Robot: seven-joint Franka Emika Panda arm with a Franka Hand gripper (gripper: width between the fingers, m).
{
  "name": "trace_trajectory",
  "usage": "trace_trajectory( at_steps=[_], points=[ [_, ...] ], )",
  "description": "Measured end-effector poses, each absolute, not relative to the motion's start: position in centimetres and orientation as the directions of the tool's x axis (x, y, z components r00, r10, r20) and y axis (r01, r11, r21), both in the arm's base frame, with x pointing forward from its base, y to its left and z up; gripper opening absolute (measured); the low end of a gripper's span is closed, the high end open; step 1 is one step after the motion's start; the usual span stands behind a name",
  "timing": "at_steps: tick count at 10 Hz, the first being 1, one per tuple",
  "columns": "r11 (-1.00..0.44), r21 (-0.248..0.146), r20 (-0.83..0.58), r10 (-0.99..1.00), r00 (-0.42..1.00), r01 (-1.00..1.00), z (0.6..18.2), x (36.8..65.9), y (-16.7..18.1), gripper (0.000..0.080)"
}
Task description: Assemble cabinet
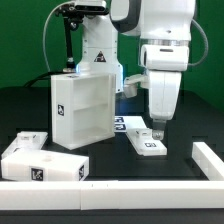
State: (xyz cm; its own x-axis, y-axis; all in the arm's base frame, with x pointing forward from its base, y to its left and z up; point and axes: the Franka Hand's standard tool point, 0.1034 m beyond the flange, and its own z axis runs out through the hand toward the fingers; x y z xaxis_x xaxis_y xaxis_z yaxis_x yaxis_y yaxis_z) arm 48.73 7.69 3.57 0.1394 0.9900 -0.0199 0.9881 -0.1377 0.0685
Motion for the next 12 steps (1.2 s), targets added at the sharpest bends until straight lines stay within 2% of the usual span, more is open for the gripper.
trace_trajectory(
  at_steps=[3,8,9,10,12],
  points=[
    [-0.107,0.075,-0.008,0.994,0.108,0.991,3.1,47.7,7.8,0.0796],
    [-0.070,0.050,-0.006,0.997,0.071,0.996,1.6,46.5,7.0,0.0796],
    [-0.070,0.050,-0.006,0.998,0.070,0.996,1.6,46.5,7.1,0.0674],
    [-0.070,0.050,-0.006,0.997,0.071,0.996,1.5,46.5,7.1,0.0674],
    [-0.070,0.049,-0.006,0.997,0.071,0.996,1.5,46.5,7.1,0.0400]
  ],
)
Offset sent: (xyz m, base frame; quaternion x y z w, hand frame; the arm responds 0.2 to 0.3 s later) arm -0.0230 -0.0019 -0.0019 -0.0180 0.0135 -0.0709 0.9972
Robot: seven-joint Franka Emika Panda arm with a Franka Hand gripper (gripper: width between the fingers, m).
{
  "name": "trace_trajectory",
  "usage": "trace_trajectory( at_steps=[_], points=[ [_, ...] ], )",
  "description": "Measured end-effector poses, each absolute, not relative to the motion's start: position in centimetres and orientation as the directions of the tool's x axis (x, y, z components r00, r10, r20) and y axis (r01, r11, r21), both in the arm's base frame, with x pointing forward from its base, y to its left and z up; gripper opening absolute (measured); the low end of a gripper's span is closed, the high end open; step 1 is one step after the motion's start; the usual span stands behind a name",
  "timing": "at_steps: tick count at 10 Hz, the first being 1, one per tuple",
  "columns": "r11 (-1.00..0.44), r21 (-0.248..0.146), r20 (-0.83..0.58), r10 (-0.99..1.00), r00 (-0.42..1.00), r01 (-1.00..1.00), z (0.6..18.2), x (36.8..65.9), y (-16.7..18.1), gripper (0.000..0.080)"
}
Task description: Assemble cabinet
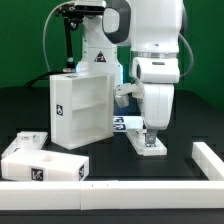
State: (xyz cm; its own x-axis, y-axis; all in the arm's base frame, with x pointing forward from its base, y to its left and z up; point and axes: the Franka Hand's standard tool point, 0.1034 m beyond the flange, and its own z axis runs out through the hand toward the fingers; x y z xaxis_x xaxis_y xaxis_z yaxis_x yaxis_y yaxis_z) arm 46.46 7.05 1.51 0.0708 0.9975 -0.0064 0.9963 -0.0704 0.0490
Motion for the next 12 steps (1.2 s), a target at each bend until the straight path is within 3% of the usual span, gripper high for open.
trace_trajectory(
  at_steps=[1,2,3,8,12],
  points=[
    [-0.070,0.049,-0.006,0.997,0.071,0.996,1.5,46.4,7.1,0.0400],
    [-0.070,0.048,-0.006,0.997,0.071,0.996,1.5,46.4,7.1,0.0217],
    [-0.072,0.048,-0.006,0.997,0.073,0.996,1.5,46.4,7.1,0.0088],
    [-0.190,0.043,0.029,0.981,0.189,0.981,2.9,43.7,13.9,0.0063],
    [-0.193,0.027,0.044,0.980,0.192,0.981,1.7,42.2,14.7,0.0064]
  ],
)
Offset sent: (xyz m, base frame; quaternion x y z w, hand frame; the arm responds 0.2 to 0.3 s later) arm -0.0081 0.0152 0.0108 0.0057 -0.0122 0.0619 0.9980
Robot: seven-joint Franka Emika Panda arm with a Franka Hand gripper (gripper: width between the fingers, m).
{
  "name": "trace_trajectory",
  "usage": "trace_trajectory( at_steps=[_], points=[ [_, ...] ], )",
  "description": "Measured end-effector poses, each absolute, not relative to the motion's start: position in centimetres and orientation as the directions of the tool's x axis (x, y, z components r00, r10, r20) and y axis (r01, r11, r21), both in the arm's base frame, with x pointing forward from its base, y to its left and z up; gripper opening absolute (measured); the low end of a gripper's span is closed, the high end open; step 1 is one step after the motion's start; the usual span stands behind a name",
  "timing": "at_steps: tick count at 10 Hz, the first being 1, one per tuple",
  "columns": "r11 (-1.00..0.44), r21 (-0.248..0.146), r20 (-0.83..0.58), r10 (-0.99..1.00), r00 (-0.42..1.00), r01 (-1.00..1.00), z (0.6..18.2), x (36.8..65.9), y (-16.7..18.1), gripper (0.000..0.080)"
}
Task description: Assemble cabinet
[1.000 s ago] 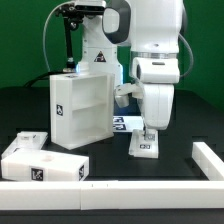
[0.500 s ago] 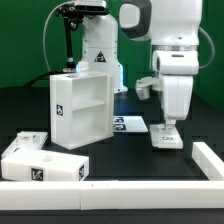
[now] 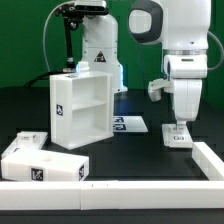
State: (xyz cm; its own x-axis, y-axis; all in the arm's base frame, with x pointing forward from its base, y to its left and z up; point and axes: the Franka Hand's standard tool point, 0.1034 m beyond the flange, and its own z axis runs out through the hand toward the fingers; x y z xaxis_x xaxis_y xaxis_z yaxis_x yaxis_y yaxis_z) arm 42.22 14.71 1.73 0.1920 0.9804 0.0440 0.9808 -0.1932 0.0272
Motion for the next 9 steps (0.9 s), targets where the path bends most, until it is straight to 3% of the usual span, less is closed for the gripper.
trace_trajectory(
  at_steps=[3,4,5,6,7,8,9],
  points=[
    [-0.203,0.025,0.042,0.978,0.202,0.979,1.7,42.3,14.2,0.0064],
    [-0.195,0.016,0.026,0.981,0.194,0.981,1.8,42.4,13.9,0.0158],
    [-0.195,0.011,-0.017,0.981,0.195,0.981,3.6,43.2,12.9,0.0296],
    [-0.198,0.031,-0.039,0.979,0.199,0.980,6.0,44.0,12.3,0.0433],
    [-0.206,0.047,-0.052,0.977,0.208,0.977,7.7,44.6,11.9,0.0433],
    [-0.216,0.062,-0.059,0.974,0.220,0.974,8.9,45.1,11.7,0.0636],
    [-0.214,0.059,-0.054,0.975,0.217,0.975,8.4,44.9,11.8,0.0744]
  ],
)
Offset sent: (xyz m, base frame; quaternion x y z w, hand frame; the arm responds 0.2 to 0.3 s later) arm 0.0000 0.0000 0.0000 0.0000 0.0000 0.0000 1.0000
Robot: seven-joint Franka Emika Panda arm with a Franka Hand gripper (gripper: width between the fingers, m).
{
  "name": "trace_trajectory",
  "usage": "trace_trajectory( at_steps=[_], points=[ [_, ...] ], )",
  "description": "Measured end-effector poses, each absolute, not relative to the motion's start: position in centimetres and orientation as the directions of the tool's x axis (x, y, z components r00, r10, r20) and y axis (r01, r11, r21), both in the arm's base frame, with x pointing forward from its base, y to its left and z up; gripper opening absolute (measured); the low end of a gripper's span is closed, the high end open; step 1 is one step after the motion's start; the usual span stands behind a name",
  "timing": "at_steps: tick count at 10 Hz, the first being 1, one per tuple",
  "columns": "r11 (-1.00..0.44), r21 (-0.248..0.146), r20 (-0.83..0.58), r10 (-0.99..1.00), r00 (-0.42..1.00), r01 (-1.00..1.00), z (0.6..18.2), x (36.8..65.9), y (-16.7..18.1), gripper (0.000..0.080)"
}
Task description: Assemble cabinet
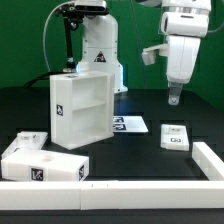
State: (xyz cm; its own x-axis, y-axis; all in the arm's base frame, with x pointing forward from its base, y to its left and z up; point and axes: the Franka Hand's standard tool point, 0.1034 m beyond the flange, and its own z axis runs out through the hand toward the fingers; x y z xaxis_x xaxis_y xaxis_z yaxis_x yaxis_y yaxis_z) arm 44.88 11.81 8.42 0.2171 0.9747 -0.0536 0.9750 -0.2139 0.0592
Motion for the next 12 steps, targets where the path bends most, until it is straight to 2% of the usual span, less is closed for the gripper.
trace_trajectory(
  at_steps=[1,2,4,7,9,12],
  points=[
    [-0.214,0.053,-0.056,0.975,0.217,0.975,8.1,44.7,11.8,0.0744],
    [-0.214,0.053,-0.056,0.975,0.217,0.975,8.2,44.7,11.8,0.0790],
    [-0.208,0.051,-0.061,0.976,0.211,0.977,8.2,44.7,11.7,0.0797],
    [-0.147,0.038,-0.139,0.979,0.151,0.988,11.8,47.5,9.7,0.0796],
    [-0.220,0.025,-0.165,0.961,0.221,0.975,12.1,47.1,9.7,0.0796],
    [-0.217,0.020,-0.165,0.962,0.217,0.976,11.9,47.0,9.7,0.0796]
  ],
)
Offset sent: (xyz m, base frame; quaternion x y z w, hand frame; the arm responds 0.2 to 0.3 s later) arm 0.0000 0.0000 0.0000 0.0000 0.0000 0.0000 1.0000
